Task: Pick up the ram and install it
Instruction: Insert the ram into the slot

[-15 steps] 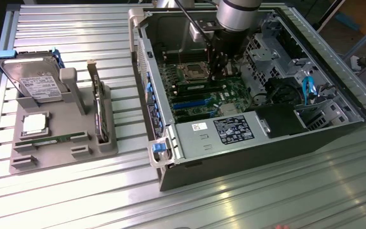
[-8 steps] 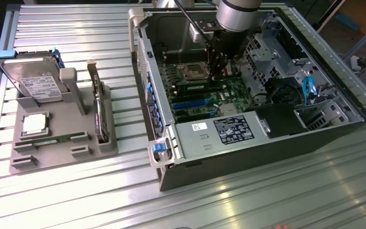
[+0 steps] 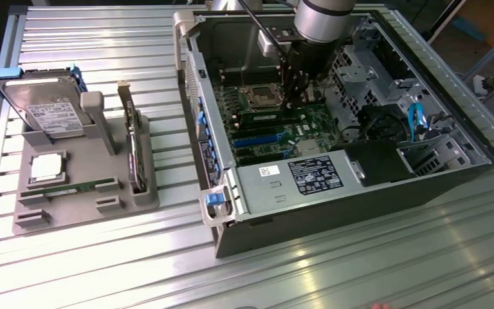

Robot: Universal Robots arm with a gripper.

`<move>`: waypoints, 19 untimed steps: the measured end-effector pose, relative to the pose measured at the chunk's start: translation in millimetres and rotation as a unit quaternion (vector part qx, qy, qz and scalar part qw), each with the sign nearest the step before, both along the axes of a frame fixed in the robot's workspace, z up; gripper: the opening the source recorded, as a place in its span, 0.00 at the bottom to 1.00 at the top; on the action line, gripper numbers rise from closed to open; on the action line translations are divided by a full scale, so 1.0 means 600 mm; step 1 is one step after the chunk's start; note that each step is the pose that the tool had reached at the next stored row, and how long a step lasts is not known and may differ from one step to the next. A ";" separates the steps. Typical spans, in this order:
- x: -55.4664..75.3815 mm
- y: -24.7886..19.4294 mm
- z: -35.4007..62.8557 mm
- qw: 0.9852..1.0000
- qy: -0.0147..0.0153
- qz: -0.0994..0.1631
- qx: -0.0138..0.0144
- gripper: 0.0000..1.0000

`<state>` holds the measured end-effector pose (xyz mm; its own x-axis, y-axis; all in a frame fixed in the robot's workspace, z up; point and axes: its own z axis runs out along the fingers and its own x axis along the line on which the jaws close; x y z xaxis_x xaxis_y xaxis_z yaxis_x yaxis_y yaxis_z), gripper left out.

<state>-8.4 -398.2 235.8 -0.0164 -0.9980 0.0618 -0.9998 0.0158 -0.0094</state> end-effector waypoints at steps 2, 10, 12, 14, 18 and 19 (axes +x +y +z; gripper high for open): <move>0.000 0.0001 0.001 1.000 0.000 0.000 0.000 0.12; 0.000 0.0000 0.007 1.000 0.000 0.000 0.000 0.12; 0.000 0.0000 0.010 1.000 0.000 0.000 0.000 0.12; -0.001 0.0001 0.012 1.000 -0.001 0.000 0.000 0.12; -0.004 0.0000 0.012 1.000 -0.005 0.000 0.000 0.12; -0.005 0.0000 0.012 1.000 -0.007 0.000 0.000 0.12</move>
